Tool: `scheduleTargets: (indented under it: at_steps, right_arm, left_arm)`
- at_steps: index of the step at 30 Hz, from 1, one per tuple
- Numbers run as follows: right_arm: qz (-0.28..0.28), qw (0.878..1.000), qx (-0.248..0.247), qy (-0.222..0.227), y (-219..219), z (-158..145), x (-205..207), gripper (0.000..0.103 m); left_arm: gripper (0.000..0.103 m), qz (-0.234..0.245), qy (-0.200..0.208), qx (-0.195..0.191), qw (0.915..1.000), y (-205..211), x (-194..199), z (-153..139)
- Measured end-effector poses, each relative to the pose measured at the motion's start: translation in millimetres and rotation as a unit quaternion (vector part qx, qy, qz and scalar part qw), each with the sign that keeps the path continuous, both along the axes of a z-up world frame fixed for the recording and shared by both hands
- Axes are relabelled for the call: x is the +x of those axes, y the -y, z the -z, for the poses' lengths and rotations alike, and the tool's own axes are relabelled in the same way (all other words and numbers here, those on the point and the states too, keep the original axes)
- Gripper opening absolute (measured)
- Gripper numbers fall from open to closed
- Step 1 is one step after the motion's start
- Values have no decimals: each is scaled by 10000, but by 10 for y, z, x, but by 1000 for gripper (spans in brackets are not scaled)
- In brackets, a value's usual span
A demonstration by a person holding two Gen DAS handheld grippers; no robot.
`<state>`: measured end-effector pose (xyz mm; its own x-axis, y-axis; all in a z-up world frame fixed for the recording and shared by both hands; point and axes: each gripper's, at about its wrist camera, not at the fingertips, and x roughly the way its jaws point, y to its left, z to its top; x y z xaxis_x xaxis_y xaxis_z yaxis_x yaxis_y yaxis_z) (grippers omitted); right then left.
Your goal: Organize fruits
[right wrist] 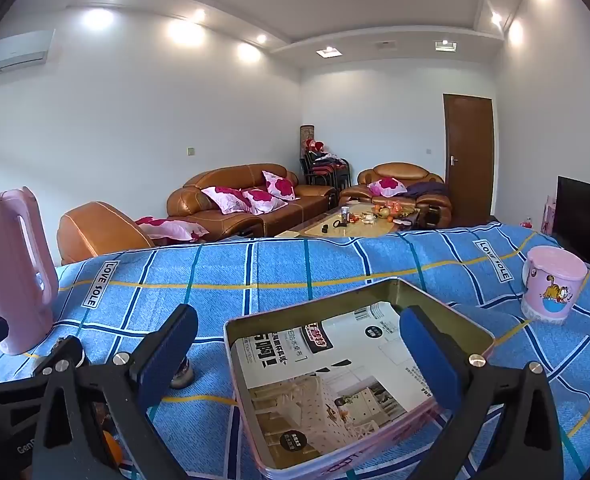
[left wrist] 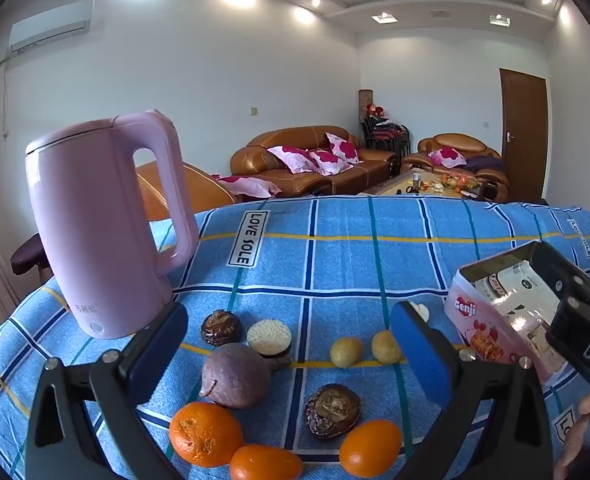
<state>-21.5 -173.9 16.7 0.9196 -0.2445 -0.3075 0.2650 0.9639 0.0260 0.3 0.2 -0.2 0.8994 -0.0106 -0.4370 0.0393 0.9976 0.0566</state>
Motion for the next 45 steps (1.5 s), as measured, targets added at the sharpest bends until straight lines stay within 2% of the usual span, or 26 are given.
scheduleTargets:
  at_steps: [5, 11, 45]
  right_arm:
    - [9, 10000, 14, 7, -5, -11, -9, 102]
    - [14, 10000, 53, -25, 21, 5, 13, 102]
    - [22, 10000, 32, -49, 15, 9, -2, 102]
  left_arm:
    - [103, 2, -21, 47, 10000, 19, -23, 2]
    - [103, 95, 178, 95, 9998, 93, -170, -8]
    - [103, 146, 59, 18, 9999, 24, -73, -13]
